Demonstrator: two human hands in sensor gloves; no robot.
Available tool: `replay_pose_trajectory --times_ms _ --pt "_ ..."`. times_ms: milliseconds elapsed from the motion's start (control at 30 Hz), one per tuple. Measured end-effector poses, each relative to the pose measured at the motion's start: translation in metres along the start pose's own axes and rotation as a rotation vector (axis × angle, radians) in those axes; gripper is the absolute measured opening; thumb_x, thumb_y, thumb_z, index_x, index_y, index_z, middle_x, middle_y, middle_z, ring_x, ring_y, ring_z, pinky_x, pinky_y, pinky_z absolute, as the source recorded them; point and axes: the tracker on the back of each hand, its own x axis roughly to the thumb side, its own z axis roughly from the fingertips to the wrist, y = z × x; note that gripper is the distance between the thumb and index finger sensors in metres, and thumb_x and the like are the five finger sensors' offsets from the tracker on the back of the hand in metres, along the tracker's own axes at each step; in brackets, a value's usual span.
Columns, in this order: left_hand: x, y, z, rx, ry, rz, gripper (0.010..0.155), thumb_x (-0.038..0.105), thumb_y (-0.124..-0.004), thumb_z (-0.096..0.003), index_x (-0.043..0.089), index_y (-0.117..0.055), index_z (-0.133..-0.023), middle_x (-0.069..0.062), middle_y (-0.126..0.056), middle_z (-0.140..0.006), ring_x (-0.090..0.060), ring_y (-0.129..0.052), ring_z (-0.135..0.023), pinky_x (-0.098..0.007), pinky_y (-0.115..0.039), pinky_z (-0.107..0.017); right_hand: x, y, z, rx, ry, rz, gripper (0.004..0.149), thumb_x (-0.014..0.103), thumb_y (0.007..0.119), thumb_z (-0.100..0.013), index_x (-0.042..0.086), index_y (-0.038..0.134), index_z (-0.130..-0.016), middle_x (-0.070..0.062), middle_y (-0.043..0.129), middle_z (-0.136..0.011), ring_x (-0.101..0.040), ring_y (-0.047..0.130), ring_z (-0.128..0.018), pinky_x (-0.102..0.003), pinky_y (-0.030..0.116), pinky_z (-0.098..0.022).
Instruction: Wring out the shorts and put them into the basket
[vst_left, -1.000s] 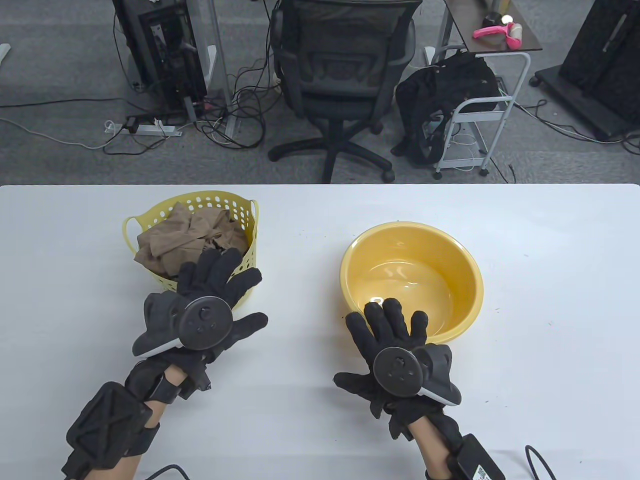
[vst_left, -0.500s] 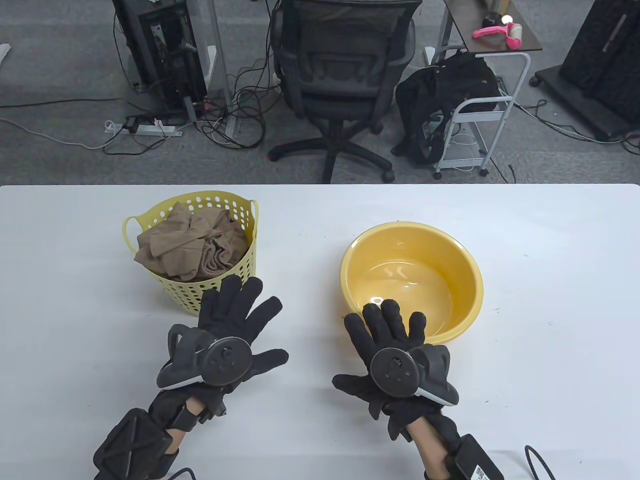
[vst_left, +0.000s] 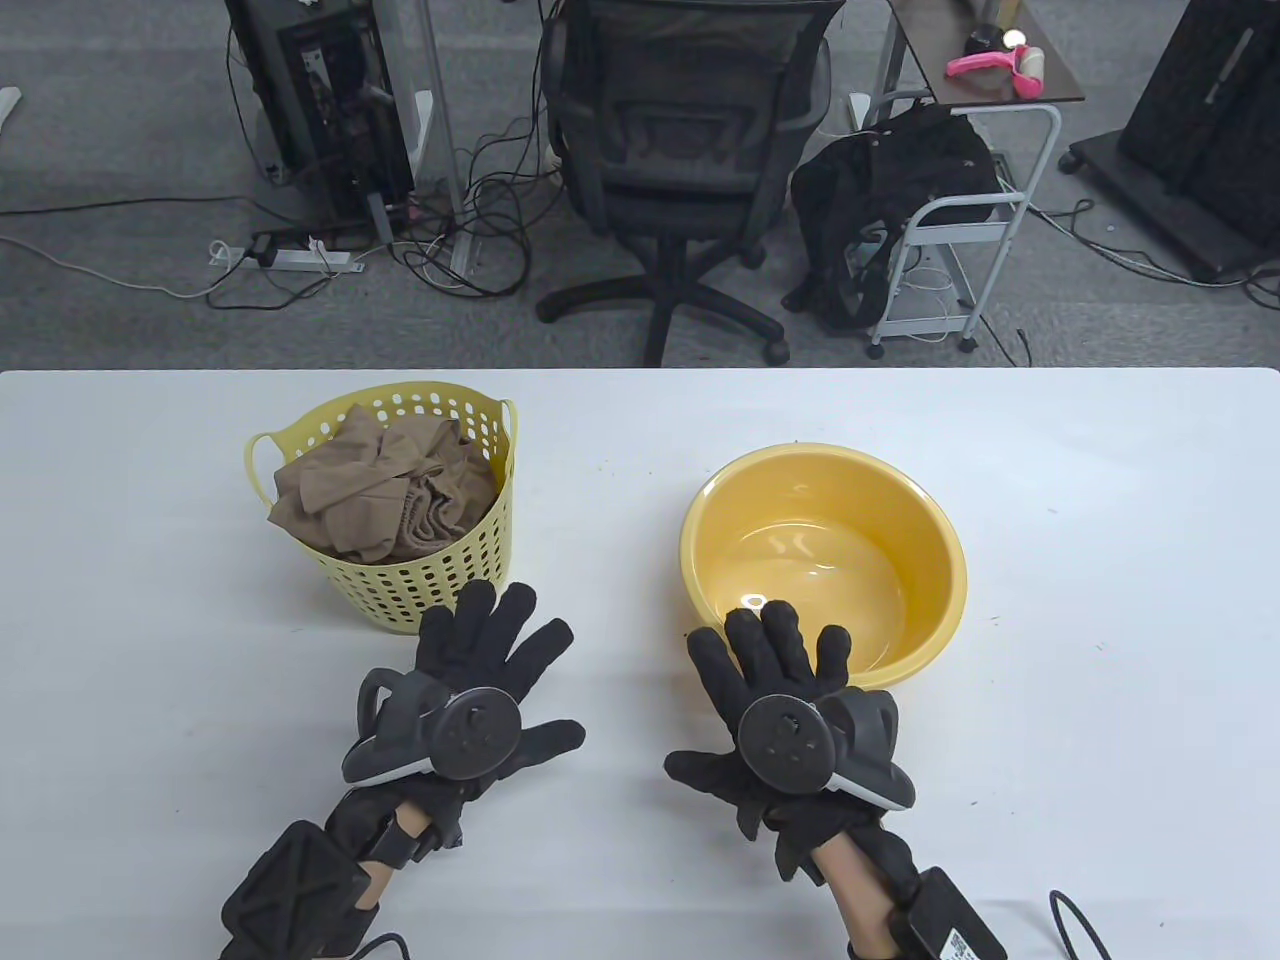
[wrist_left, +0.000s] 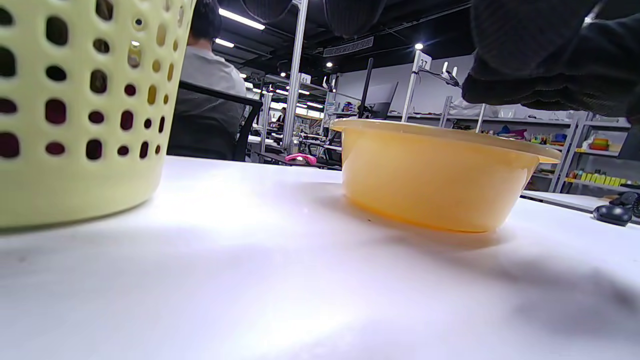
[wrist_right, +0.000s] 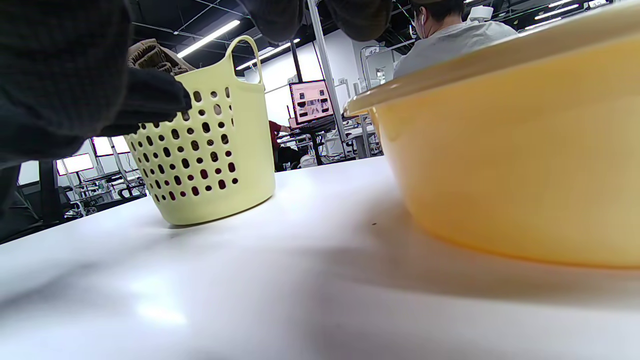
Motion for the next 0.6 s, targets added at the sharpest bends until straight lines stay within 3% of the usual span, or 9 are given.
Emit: replay_pose_trajectory --times_ms 600 --pt "-0.004 -0.0036 0.0077 -0.016 0.0 -0.019 0.087 0.069 -0.074 -0.0487 0.026 -0.041 -0.116 -0.027 -0.028 -0.126 -0.066 -0.029 -0.11 -0.081 -0.028 -0.065 0.0018 -0.0026 0.0001 -0.007 -0.011 0.01 0.104 0.073 0.082 -0.041 0.013 0.037 -0.113 -0.029 0.034 -0.113 -0.059 0.025 -0.103 -0.084 0.021 -0.061"
